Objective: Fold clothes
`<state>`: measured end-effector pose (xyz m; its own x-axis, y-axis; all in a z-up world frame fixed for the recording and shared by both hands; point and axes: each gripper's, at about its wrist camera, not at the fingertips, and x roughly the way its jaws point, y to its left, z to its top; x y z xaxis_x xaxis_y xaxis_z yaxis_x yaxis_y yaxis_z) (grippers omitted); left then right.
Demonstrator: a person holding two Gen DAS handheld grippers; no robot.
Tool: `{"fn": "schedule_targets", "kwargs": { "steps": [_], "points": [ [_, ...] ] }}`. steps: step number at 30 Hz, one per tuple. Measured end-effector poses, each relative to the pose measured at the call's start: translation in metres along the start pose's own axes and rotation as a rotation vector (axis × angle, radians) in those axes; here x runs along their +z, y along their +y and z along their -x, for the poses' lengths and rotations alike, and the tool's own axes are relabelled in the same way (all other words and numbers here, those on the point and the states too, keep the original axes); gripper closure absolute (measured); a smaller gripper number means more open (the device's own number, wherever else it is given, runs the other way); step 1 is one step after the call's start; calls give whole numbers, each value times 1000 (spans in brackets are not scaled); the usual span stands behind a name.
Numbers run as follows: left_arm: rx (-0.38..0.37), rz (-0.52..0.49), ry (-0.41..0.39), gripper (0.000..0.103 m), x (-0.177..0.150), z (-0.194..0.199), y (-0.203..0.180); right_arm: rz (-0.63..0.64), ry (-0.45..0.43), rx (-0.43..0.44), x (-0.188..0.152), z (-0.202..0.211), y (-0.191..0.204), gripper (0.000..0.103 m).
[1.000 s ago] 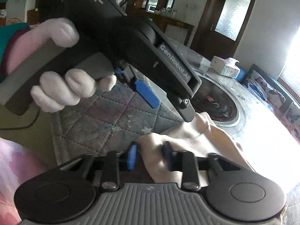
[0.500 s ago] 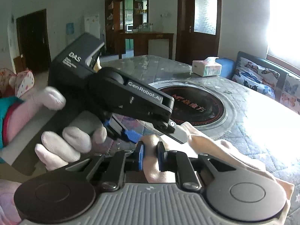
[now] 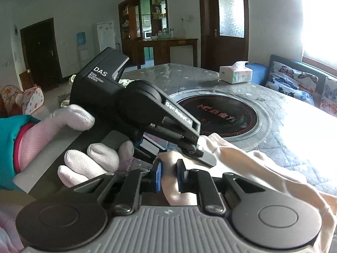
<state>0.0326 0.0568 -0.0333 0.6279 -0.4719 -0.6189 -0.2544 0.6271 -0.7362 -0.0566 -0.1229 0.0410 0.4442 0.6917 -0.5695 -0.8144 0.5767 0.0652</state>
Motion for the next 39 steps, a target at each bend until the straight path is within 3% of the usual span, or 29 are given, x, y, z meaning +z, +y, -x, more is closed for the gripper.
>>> {"fn": "schedule_targets", "kwargs": {
  "steps": [6,9,19,22,29,34,37,39],
  "points": [
    [9,-19,-9,83,-2,-1,-2,-43,-25,-18,-4,15,-10,84],
    [13,-29,-10,83,-3,0,-4,-74,-35,-73,-9,30,-26,82],
    [25,-62,-6,83,-1,-2,-7,-359,-40,-389,-49,76,-123,78],
    [30,-63,-5,83,0,-2,-7,-421,-35,-446,-63,78,-148,69],
    [37,-74,-10,83,1,-3,-8,-562,-47,-421,-89,78,-178,67],
    [45,-91,-11,83,1,-2,-10,-580,-76,-396,-96,75,-180,60],
    [51,-100,-14,83,1,-2,-12,-577,-83,-391,-94,76,-175,60],
    [60,-120,-16,83,1,-2,-15,-570,-80,-389,-92,75,-171,70]
  ]
}}
